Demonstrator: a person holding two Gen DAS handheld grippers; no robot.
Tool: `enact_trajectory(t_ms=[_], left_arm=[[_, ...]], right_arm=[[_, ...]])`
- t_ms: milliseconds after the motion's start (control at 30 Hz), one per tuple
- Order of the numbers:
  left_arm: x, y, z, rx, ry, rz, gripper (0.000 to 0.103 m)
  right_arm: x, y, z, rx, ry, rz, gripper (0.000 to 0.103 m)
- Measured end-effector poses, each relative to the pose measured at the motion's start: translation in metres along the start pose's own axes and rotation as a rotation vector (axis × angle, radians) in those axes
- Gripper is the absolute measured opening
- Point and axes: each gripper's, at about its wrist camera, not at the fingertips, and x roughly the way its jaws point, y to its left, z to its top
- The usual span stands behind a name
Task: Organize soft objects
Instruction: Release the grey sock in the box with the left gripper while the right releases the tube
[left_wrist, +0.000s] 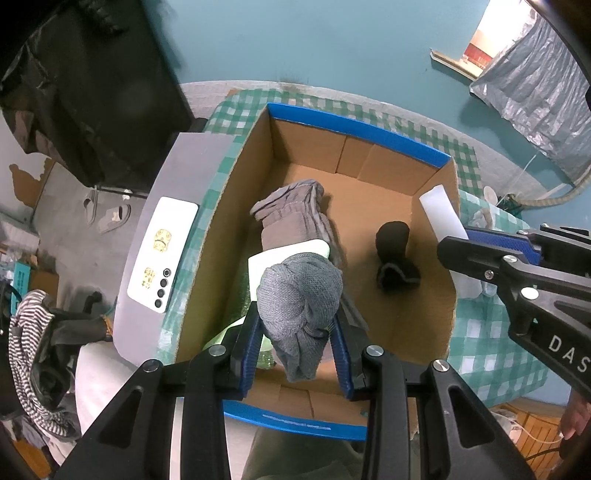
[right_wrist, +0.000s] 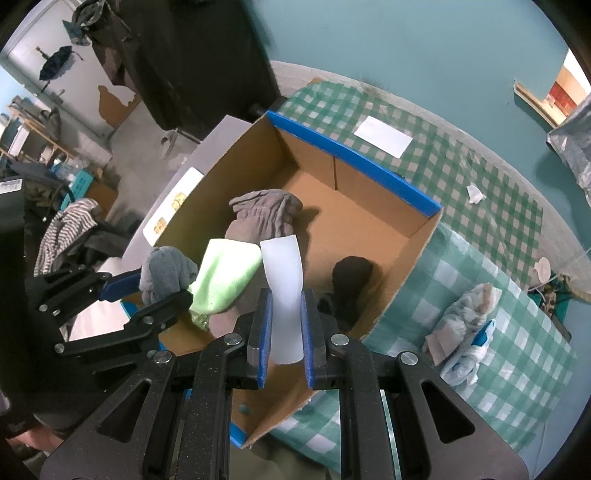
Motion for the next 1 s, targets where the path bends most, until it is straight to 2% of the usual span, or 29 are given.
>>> enact_trajectory(t_ms=[233, 300, 400, 433, 500, 567, 667, 1000], left_arm=[[0.006, 0.007, -0.002, -0.006, 0.025, 0.003, 0.036], [0.008, 0.009, -0.002, -0.011, 0.038, 0.01, 0.038], [0.01, 0.011, -0.002, -0.01, 0.052, 0.017, 0.043], [0.011, 0.011, -0.003, -0.009, 0.056, 0.021, 0.045], [0.011, 0.013, -0.003, -0.007, 0.052, 0.022, 0.052], [0.009, 0.014, -0.002, -0.01, 0.049, 0.028, 0.059], [0.008, 0.014, -0.001, -0.013, 0.045, 0.043, 0.068], [0.005, 0.007, 0.0, -0.007, 0.05, 0.055, 0.068]], right_arm=[[0.011, 0.007, 0.001, 0.005, 0.018, 0.003, 0.014], [0.013, 0.009, 0.002, 0.007, 0.024, 0.005, 0.02], [0.017, 0.011, 0.003, 0.005, 0.033, -0.007, 0.021], [0.018, 0.01, 0.003, 0.007, 0.033, -0.013, 0.023], [0.018, 0.01, 0.004, 0.01, 0.029, -0.027, 0.044], [0.018, 0.01, 0.004, 0.008, 0.026, -0.034, 0.051], [0.017, 0.009, 0.004, 0.015, 0.026, -0.032, 0.054], [0.01, -0.006, 0.002, 0.052, 0.014, -0.038, 0.057]])
